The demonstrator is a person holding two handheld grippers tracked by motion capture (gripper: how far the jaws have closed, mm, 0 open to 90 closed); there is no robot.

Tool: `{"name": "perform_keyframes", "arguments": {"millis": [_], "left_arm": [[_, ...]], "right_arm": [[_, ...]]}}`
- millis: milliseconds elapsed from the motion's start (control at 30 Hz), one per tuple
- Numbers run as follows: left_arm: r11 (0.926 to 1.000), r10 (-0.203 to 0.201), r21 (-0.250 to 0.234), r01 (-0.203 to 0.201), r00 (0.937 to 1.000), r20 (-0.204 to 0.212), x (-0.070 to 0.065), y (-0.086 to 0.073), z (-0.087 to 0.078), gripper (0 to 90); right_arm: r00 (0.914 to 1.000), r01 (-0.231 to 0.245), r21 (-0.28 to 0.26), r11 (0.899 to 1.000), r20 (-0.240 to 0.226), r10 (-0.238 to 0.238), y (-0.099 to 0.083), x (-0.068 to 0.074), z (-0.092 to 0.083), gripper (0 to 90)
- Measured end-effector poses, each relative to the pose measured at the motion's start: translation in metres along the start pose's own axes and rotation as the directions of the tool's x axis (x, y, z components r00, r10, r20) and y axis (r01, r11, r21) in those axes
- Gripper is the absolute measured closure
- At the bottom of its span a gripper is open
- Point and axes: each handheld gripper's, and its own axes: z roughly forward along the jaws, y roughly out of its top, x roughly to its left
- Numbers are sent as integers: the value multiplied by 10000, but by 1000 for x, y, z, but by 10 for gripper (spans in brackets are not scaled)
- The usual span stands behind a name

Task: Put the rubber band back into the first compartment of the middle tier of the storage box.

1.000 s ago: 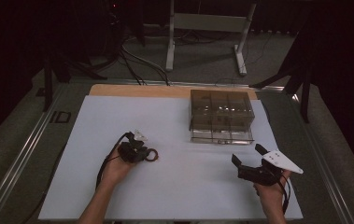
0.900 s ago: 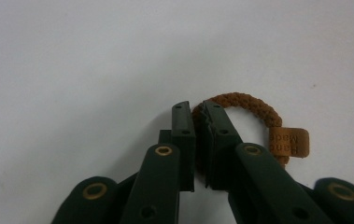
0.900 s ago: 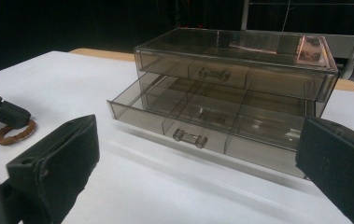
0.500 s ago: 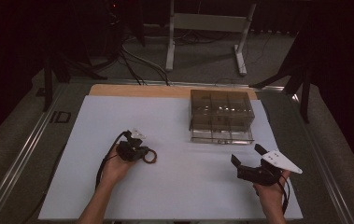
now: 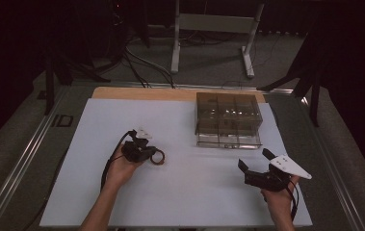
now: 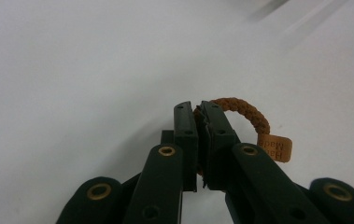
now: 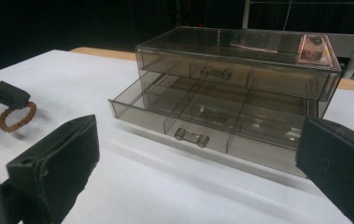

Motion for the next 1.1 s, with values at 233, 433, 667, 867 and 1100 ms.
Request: {"name": "perform_keyframes", "arguments": {"millis": [233, 433, 667, 867, 1100], "left_arm": [[9997, 71, -215, -70, 10000, 45, -1, 6, -5, 882], [9993, 218, -314, -214, 9997, 112, -5, 16, -7, 882], [9985, 351, -415, -344, 9993, 157, -8, 26, -8, 882], [9980, 379, -512, -367, 9990, 217, -8, 35, -10, 882], [9977, 414, -545, -399, 9988, 264, -8, 38, -10, 882]], "right_arm": [[10000, -1, 11, 10000, -22, 1, 0, 1, 1, 0], [10000, -25, -8, 10000, -11, 25, 0, 0, 0, 0], [10000, -27, -10, 10000, -4, 27, 0, 0, -1, 0], [10000, 6, -10, 10000, -27, -6, 0, 1, 0, 0], [10000, -10, -3, 10000, -24, 10, 0, 1, 0, 0]]}}
